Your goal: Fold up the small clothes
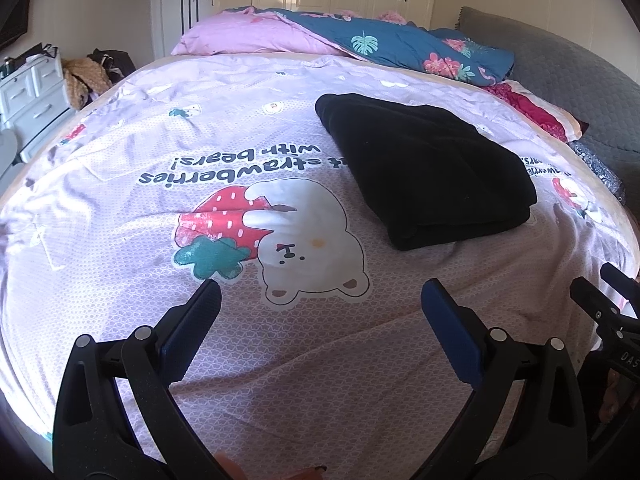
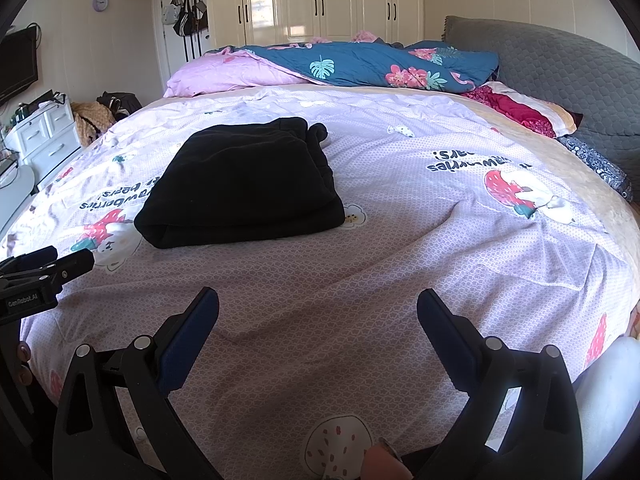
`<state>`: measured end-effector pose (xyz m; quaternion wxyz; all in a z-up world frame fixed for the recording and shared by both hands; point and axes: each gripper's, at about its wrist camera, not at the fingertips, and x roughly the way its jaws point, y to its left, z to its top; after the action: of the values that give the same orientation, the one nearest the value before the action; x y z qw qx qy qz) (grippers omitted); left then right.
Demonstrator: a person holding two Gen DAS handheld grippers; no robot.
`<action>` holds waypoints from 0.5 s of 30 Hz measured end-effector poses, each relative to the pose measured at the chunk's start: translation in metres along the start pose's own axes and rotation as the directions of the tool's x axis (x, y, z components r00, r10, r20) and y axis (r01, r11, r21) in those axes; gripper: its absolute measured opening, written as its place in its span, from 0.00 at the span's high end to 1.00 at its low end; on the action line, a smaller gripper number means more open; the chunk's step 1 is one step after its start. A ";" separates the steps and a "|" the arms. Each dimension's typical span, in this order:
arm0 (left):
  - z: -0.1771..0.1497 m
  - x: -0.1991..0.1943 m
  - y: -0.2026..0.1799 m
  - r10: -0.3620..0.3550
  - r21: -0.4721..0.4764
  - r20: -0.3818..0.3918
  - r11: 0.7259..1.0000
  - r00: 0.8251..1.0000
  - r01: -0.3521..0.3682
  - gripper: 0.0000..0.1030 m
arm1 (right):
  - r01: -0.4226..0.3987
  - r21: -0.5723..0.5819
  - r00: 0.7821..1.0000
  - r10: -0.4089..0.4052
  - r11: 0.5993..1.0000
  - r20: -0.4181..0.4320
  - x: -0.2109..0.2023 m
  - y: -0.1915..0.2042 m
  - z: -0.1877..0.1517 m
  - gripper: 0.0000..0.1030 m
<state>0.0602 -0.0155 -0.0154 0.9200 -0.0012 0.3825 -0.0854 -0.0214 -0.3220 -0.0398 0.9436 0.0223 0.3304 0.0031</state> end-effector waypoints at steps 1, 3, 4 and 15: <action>0.000 0.000 0.000 -0.001 -0.001 0.000 1.000 1.000 0.001 0.09 | 0.000 0.000 1.000 0.000 1.000 0.001 0.000 -0.001 0.000 0.04; 0.000 0.001 0.000 -0.014 -0.004 -0.004 1.000 1.000 0.014 0.09 | 0.000 0.002 1.000 -0.001 1.000 0.002 0.000 -0.003 0.000 0.04; 0.000 0.001 0.000 -0.021 -0.005 -0.005 1.000 1.000 0.021 0.09 | 0.000 0.005 1.000 0.000 1.000 0.002 0.000 -0.005 -0.001 0.04; 0.013 0.004 0.042 0.011 -0.062 -0.049 0.998 0.999 -0.014 0.09 | 0.165 0.202 0.983 -0.178 0.965 0.048 -0.033 -0.083 0.010 0.04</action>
<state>0.0789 0.0244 -0.0122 0.9104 -0.0255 0.4074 -0.0674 -0.0413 -0.4059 -0.0153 0.9438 0.0871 0.2985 -0.1120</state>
